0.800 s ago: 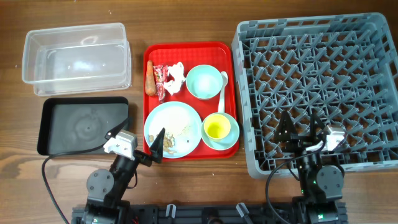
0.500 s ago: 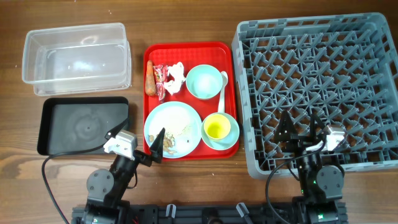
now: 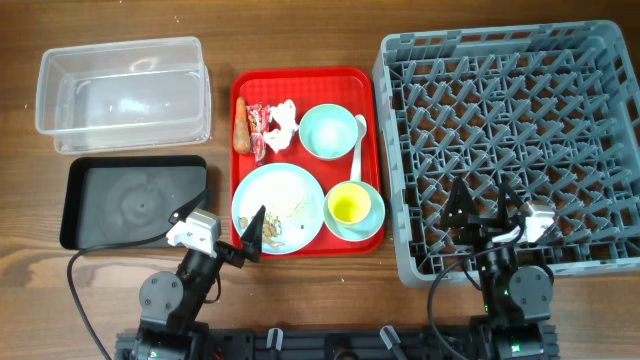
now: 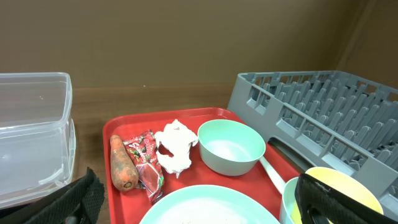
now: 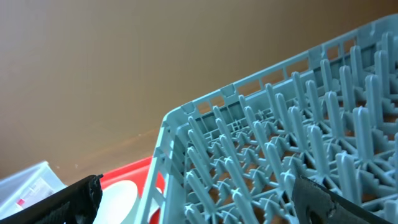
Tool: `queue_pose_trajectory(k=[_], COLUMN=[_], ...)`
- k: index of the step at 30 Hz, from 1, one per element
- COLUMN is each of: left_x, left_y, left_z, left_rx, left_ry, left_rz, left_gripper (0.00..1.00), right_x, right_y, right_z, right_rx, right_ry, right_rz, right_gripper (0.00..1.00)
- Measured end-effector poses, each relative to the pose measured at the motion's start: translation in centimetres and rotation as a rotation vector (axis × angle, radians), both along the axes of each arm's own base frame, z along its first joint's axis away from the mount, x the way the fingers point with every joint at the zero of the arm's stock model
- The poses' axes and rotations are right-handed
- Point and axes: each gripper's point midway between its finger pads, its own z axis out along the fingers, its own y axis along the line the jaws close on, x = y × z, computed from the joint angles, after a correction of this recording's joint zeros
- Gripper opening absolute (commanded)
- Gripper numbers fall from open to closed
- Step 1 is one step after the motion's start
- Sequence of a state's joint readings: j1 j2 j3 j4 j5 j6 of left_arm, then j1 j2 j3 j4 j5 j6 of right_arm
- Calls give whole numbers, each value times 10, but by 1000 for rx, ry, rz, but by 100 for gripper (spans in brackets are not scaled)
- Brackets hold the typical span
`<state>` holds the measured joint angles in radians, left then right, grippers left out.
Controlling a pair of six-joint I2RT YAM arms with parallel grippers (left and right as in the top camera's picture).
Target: Sort waste into correct bins and load items into the dishwasher rack
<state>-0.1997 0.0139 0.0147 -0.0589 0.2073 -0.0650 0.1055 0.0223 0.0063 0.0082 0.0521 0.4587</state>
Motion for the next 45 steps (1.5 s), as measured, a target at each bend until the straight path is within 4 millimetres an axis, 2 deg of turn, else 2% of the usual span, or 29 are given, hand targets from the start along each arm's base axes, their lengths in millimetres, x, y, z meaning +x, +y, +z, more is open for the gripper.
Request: queue_pose_trajectory(k=[4,6,9,11,13,15,17,19,21,22,23,26,27,28,30,32,36,40,45], left_x=[0,0,-5,-7,-9,-13,-11,-2,15,16,28,43,49,51,52,47,33,26,33], left_y=[0,-1,-7,-9,-9,-8,-9,-14,-24,-25,-34,-53,-59,-64,-73,-87,-114,-143,-164], left_z=[4,15,44,49,56,84,105,118,124,124,120,126,124,118,102,79,20,-34,-78], left_rx=[-3,-13,-36,-35,-39,-65,-92,-99,-99,-103,-105,-155,-179,-196,-207,-172,26,209,281], left_ry=[-15,-64,-182,-171,-115,-27,81,264,443,458,583,700,737,774,858,956,1122,1203,1238], left_rz=[0,-6,-46,-59,-62,-60,-55,-59,-79,-83,-109,-179,-200,-214,-233,-245,-205,-195,-187], left_gripper=[100,100,100,100,100,100,100,100,100,100,100,100,100,93,86,84,80,58,27], right_x=[0,0,-4,-11,-19,-30,-34,-30,-23,-10,-7,12,16,18,21,24,26,25,23], right_y=[0,5,25,42,51,62,68,72,75,78,78,80,81,83,87,89,91,92,92], right_z=[0,3,17,25,44,77,90,92,89,90,83,77,69,62,50,41,37,38,37], right_rx=[167,241,262,239,216,171,136,119,119,109,98,20,-7,-17,-23,-23,-19,-13,-11], right_ry=[9,3,-26,-1,15,68,181,341,498,570,669,770,801,828,871,899,916,916,923], right_rz=[1,31,154,254,311,378,409,428,435,444,448,481,500,522,556,573,582,591,591], right_gripper=[100,100,100,100,100,100,100,100,100,100,99,100,100,100,100,100,100,100,100])
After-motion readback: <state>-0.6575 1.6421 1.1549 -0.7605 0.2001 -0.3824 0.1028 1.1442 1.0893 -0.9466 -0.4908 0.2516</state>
